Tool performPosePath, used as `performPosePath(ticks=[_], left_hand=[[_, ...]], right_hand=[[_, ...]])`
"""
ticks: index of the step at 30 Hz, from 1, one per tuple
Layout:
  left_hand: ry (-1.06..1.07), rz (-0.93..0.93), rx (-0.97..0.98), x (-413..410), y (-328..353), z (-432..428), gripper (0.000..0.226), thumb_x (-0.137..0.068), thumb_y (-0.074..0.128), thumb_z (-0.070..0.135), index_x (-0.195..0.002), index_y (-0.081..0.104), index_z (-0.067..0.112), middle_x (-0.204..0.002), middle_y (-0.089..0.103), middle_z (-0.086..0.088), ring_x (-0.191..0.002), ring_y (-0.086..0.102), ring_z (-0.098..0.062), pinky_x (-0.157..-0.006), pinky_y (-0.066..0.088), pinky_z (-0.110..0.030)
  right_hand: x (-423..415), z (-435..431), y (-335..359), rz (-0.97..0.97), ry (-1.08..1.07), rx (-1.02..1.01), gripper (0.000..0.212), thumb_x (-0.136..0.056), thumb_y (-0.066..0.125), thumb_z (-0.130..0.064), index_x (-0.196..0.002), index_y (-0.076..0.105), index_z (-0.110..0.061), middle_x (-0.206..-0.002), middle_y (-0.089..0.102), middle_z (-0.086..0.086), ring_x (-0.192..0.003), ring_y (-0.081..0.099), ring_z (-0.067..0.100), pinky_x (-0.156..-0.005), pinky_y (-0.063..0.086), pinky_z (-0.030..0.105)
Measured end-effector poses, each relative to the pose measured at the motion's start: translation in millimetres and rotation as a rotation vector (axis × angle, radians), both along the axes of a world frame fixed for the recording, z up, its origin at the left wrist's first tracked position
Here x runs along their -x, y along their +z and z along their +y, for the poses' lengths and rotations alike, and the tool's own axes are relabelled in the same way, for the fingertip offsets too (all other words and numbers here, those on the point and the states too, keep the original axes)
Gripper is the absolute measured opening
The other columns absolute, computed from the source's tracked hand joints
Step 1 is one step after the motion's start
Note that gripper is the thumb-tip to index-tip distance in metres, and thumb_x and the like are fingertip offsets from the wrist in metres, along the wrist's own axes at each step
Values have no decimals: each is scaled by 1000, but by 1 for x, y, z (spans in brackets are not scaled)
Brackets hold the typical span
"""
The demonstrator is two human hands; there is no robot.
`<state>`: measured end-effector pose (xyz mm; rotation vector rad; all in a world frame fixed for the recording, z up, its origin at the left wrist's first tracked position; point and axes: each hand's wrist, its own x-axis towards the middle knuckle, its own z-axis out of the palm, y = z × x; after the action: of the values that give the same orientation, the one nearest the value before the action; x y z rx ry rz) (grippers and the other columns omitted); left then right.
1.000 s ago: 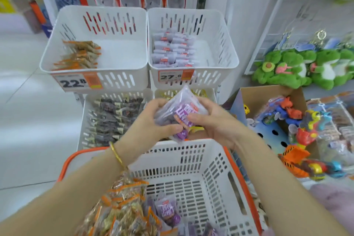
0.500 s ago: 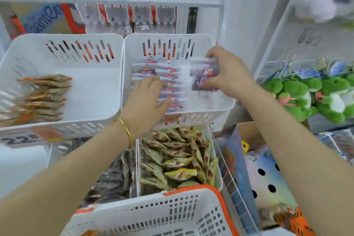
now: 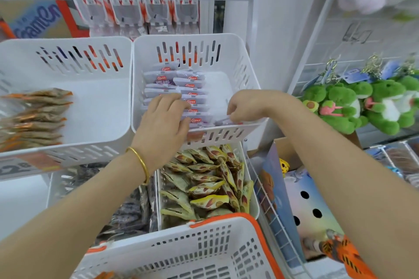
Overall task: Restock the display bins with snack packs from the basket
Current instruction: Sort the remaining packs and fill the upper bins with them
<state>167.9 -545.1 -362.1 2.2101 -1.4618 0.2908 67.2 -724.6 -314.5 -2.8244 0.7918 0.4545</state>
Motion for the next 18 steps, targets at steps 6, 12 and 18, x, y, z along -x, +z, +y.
performPosePath(ticks=[6, 12, 18], left_hand=[[-85, -4, 137, 52, 3, 58, 29, -91, 44, 20, -114, 58, 8, -129, 51, -9, -127, 37, -24, -108, 23, -30], [-183, 237, -96, 121, -66, 165, 25, -94, 46, 21, -114, 58, 12, -132, 49, -4, -129, 30, -16, -103, 11, -7], [-168, 365, -521, 148, -139, 215, 28, -92, 51, 17, -120, 56, 23, -141, 37, 4, -135, 24, -19, -109, 17, -26]], right_hand=[[22, 17, -16, -129, -6, 111, 35, -97, 37, -4, -128, 52, -2, -133, 53, 17, -119, 50, 32, -100, 41, 38], [99, 130, -49, -711, -86, -156, 33, -93, 42, -4, -121, 61, -9, -121, 62, 8, -114, 54, 23, -94, 40, 30], [163, 231, -238, 221, 8, -440, 29, -97, 46, -10, -122, 59, -5, -127, 57, 11, -112, 54, 27, -91, 44, 33]])
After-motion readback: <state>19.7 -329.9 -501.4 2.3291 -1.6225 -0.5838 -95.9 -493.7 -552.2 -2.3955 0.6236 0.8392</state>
